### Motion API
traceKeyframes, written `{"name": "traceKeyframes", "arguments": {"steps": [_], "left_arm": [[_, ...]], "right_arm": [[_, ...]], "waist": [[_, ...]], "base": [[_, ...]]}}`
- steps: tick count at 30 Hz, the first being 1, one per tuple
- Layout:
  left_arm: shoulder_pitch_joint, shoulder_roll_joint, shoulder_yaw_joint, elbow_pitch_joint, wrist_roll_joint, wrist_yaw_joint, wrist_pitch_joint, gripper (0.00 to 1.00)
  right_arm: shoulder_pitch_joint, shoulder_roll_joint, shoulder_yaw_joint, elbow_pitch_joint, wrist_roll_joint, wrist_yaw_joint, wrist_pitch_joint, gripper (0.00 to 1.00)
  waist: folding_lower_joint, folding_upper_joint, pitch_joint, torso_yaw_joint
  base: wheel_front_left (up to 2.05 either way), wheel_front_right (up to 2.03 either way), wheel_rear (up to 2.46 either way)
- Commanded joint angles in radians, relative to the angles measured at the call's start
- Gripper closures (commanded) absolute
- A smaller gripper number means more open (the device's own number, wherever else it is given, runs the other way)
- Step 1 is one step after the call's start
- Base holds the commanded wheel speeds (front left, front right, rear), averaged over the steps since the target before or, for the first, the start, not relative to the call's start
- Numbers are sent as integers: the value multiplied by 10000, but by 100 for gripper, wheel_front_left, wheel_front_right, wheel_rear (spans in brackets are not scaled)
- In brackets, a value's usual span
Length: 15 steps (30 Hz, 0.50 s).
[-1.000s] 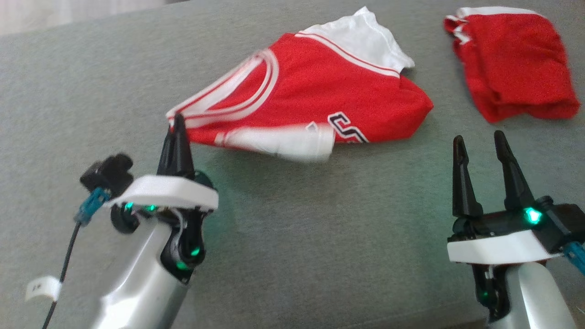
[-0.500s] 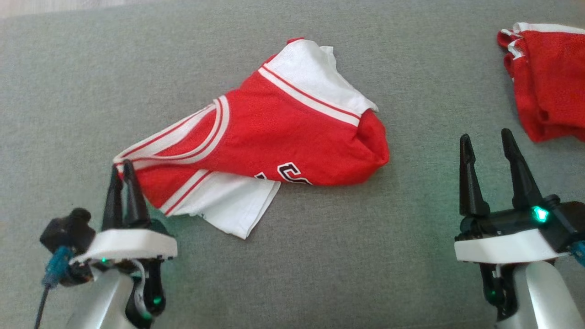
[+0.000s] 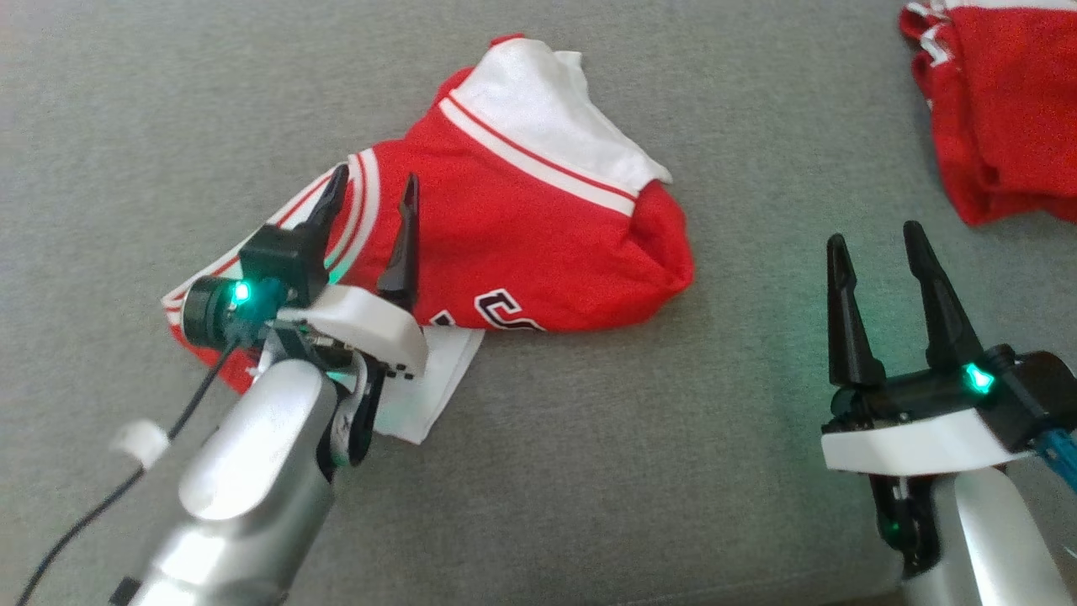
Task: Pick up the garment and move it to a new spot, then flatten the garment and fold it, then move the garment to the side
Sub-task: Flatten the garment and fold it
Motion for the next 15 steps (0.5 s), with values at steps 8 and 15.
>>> {"name": "traceKeyframes", "arguments": {"steps": [8, 15], "left_arm": [[-905, 191, 466, 1502, -271, -96, 650, 0], [-1220, -16, 412, 1711, -539, -891, 89, 100]], "right_arm": [[-166, -115, 81, -312, -28, -7, -61, 0], [-190, -46, 140, -249, -51, -7, -61, 0]], "waist": [[-1, 0, 265, -500], [-1, 0, 181, -525]], "base": [[0, 0, 0], [0, 0, 0]]}}
